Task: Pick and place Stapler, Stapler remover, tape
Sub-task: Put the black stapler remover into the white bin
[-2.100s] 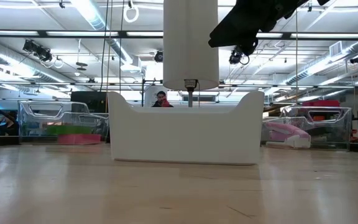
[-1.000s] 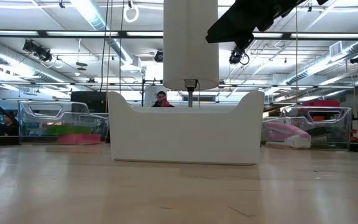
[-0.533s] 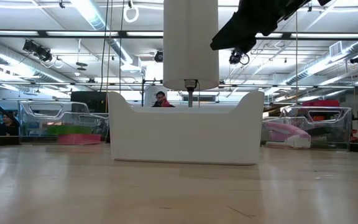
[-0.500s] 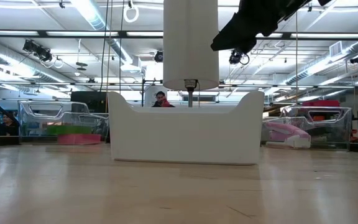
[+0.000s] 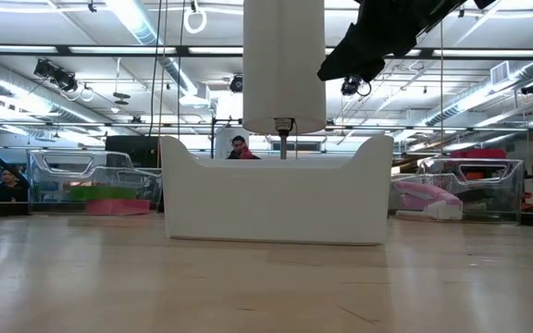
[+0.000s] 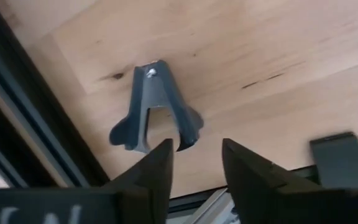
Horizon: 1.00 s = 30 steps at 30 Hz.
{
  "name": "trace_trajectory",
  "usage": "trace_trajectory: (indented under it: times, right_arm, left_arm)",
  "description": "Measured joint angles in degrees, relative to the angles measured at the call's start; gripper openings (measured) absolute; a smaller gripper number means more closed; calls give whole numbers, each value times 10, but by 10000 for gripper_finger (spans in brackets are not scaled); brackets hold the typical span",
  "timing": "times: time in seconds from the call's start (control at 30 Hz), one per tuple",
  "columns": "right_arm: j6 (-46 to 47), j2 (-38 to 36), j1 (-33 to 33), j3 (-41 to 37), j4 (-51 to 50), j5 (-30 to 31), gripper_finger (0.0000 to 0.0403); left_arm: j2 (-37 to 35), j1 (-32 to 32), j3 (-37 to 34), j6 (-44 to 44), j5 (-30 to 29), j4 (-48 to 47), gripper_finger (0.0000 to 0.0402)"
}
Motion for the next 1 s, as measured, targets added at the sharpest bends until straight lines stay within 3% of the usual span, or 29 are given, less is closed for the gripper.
trace_trajectory:
  times: [0.2, 0.43, 1.0]
  right_arm:
    - [1, 0, 0, 0, 0, 0, 81]
    - [1, 0, 0, 0, 0, 0, 81]
    - [1, 0, 0, 0, 0, 0, 81]
  left_arm:
    - [0, 1, 0, 5, -26, 33, 83]
    - [0, 3, 0, 15, -26, 7, 69]
    - [0, 13, 0, 19, -25, 38, 138]
